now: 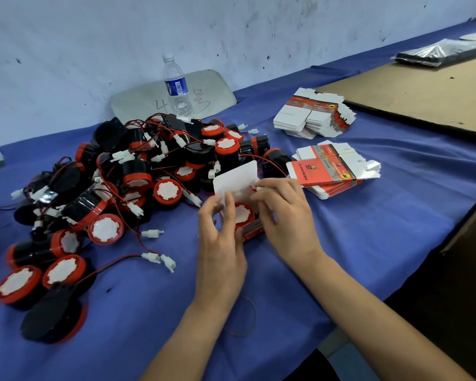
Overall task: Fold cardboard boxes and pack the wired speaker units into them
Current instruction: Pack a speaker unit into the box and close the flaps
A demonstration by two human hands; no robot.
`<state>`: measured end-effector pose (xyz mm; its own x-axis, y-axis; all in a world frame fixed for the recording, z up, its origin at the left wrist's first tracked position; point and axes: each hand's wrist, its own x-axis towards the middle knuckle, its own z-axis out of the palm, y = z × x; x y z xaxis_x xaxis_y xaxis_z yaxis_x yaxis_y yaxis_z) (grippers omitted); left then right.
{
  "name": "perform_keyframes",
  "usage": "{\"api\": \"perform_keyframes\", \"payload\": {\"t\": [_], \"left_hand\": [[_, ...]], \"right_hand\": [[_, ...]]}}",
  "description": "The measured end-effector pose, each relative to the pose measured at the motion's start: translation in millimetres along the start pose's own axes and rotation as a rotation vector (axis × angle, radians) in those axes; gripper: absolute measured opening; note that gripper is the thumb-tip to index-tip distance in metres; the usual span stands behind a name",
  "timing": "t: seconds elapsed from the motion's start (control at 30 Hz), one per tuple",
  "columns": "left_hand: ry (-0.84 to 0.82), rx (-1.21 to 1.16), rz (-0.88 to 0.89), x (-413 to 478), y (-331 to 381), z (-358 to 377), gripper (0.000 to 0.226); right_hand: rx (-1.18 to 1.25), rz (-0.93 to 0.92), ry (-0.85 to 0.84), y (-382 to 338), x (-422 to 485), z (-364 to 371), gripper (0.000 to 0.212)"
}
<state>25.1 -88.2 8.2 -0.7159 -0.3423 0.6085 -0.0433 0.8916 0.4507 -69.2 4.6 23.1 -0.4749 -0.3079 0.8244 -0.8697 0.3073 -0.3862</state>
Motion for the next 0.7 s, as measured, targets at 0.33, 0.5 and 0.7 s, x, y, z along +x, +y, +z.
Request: {"api": "perform_keyframes", "payload": {"t": [0.33, 0.5, 0.7], "left_hand": [[-0.04, -0.063, -0.062, -0.6, -1.5, -2.7, 0.068], [-0.127, -0.028, 0.024, 0.9, -3.1, -0.4, 0.048], [-0.123, -0.081, -0.002, -0.2, -4.9, 1.1, 0.039]], "right_hand": [[0.713, 0.409, 0.105, -4.9, 3.0, -11.8, 0.041], [0.896, 0.518, 0.066, -2.9, 5.7, -13.3, 0.023], [0.867, 0.498, 0.081, -4.7, 5.5, -12.2, 0.023]]}}
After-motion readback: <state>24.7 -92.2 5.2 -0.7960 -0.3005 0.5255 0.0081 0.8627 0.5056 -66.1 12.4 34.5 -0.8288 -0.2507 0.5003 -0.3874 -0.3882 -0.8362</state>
